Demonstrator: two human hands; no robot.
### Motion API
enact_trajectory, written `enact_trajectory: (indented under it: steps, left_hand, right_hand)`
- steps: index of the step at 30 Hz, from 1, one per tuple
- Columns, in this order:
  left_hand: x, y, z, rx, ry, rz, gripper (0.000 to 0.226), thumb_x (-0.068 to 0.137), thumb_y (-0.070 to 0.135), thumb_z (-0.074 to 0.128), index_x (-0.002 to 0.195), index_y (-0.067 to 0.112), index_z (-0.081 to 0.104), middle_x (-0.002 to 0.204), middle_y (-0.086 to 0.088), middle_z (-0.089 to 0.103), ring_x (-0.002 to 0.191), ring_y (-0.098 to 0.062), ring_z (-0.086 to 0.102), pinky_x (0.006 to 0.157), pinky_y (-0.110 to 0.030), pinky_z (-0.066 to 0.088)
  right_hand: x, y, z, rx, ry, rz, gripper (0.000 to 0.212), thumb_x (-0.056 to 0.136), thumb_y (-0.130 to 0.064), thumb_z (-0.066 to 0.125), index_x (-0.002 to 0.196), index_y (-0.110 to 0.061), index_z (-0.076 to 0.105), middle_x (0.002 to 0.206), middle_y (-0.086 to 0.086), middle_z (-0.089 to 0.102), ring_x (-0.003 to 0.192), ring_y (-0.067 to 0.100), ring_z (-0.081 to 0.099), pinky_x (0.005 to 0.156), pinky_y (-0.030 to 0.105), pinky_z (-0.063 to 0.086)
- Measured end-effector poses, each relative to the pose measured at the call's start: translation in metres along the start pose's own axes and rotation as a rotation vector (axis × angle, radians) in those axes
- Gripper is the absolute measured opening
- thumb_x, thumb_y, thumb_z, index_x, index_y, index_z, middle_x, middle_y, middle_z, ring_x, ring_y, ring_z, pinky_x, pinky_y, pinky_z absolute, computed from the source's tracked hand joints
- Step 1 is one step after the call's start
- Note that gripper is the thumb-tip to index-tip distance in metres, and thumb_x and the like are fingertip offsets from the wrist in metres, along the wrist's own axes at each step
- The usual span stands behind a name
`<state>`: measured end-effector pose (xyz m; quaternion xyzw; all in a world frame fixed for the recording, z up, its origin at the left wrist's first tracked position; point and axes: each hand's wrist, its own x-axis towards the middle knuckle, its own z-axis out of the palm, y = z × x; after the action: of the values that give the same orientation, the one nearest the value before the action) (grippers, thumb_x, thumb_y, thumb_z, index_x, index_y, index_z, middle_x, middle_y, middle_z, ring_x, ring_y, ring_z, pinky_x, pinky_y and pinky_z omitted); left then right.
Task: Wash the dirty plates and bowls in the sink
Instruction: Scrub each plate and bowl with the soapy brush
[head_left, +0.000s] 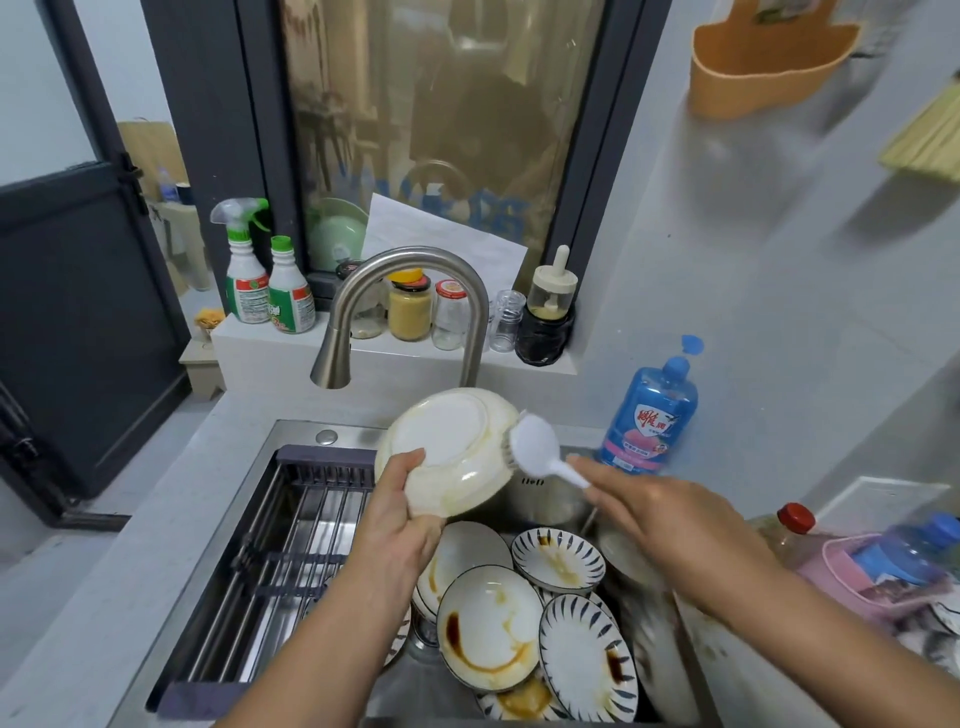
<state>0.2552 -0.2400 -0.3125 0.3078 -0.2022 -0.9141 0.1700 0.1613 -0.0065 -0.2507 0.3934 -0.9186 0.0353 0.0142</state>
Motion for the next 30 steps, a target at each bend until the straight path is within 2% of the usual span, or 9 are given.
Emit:
enact_trajectory:
  steps: [2, 4, 6, 9, 14, 18, 24, 27, 30]
  left_hand:
    - [0.004, -0.001, -0.007, -0.032, -0.063, -0.065, 0.054, 0.090, 0.007, 0.063, 0.143, 0.006, 0.052, 0.099, -0.019, 0.077, 0.086, -0.032, 0.076, 0.058, -0.039, 0.064]
    - [0.011, 0.000, -0.018, -0.061, -0.155, -0.112, 0.063, 0.079, 0.005, 0.068, 0.141, 0.002, 0.052, 0.118, -0.024, 0.072, 0.110, -0.040, 0.068, 0.076, -0.064, 0.058]
    - [0.008, 0.002, -0.023, -0.020, -0.237, -0.152, 0.073, 0.067, -0.001, 0.081, 0.136, -0.003, 0.054, 0.127, -0.027, 0.067, 0.118, -0.044, 0.064, 0.086, -0.072, 0.047]
    - [0.008, 0.005, -0.028, 0.054, -0.340, -0.163, 0.088, 0.052, -0.003, 0.094, 0.132, -0.004, 0.057, 0.131, -0.028, 0.065, 0.115, -0.043, 0.066, 0.093, -0.073, 0.044]
    - [0.012, 0.010, -0.019, 0.085, -0.382, -0.107, 0.056, 0.096, 0.025, 0.062, 0.146, 0.003, 0.049, 0.140, -0.025, 0.059, 0.129, -0.038, 0.059, 0.103, -0.061, 0.048]
    - [0.013, 0.001, -0.012, 0.120, -0.392, -0.091, 0.066, 0.094, 0.038, 0.063, 0.148, 0.004, 0.045, 0.144, -0.028, 0.055, 0.134, -0.042, 0.054, 0.110, -0.061, 0.042]
    - [0.014, 0.003, -0.015, 0.137, -0.341, -0.026, 0.056, 0.093, 0.034, 0.060, 0.143, 0.010, 0.053, 0.134, -0.020, 0.066, 0.122, -0.033, 0.065, 0.094, -0.055, 0.056]
    - [0.017, 0.007, -0.012, 0.154, -0.304, 0.003, 0.056, 0.092, 0.033, 0.062, 0.142, 0.009, 0.053, 0.132, -0.021, 0.067, 0.120, -0.035, 0.066, 0.092, -0.056, 0.057]
    - [0.013, -0.003, -0.007, 0.173, -0.328, -0.041, 0.053, 0.095, 0.031, 0.060, 0.141, 0.006, 0.052, 0.132, -0.025, 0.065, 0.122, -0.038, 0.064, 0.094, -0.056, 0.056]
  right_hand:
    - [0.016, 0.016, -0.009, 0.108, -0.059, 0.077, 0.042, 0.099, -0.066, 0.029, 0.140, -0.071, 0.029, 0.104, -0.018, 0.065, 0.088, 0.009, 0.062, 0.079, 0.034, 0.057]
    - [0.032, 0.028, -0.017, 0.202, -0.119, 0.079, 0.036, 0.101, -0.061, 0.036, 0.135, -0.070, 0.041, 0.107, -0.017, 0.065, 0.093, 0.007, 0.061, 0.083, 0.030, 0.053]
    - [0.045, 0.037, -0.025, 0.260, -0.169, 0.061, 0.031, 0.104, -0.051, 0.042, 0.130, -0.067, 0.048, 0.100, -0.024, 0.065, 0.087, -0.002, 0.059, 0.076, 0.015, 0.045]
    - [0.056, 0.042, -0.036, 0.271, -0.173, 0.046, 0.034, 0.106, -0.047, 0.043, 0.137, -0.054, 0.053, 0.094, -0.026, 0.062, 0.078, -0.005, 0.056, 0.065, 0.011, 0.038]
    - [0.036, 0.000, -0.055, 0.006, -0.138, -0.048, 0.036, 0.101, -0.064, 0.026, 0.135, -0.070, 0.036, 0.088, -0.018, 0.064, 0.076, 0.002, 0.058, 0.069, 0.030, 0.050]
    - [0.030, -0.041, -0.041, -0.275, -0.138, -0.253, 0.044, 0.105, -0.060, 0.021, 0.148, -0.055, 0.025, 0.117, -0.005, 0.069, 0.101, 0.027, 0.066, 0.084, 0.044, 0.053]
    - [0.045, -0.019, -0.054, -0.231, -0.253, -0.088, 0.033, 0.108, -0.052, 0.029, 0.138, -0.052, 0.042, 0.100, -0.005, 0.064, 0.090, 0.021, 0.063, 0.071, 0.037, 0.050]
    - [0.032, -0.027, -0.049, -0.138, -0.324, -0.169, 0.033, 0.105, -0.057, 0.029, 0.135, -0.055, 0.043, 0.108, -0.012, 0.067, 0.098, 0.018, 0.062, 0.083, 0.043, 0.054]
    - [0.040, -0.035, -0.040, -0.128, -0.265, -0.187, 0.037, 0.105, -0.058, 0.030, 0.141, -0.057, 0.036, 0.121, -0.005, 0.067, 0.107, 0.024, 0.063, 0.088, 0.044, 0.053]
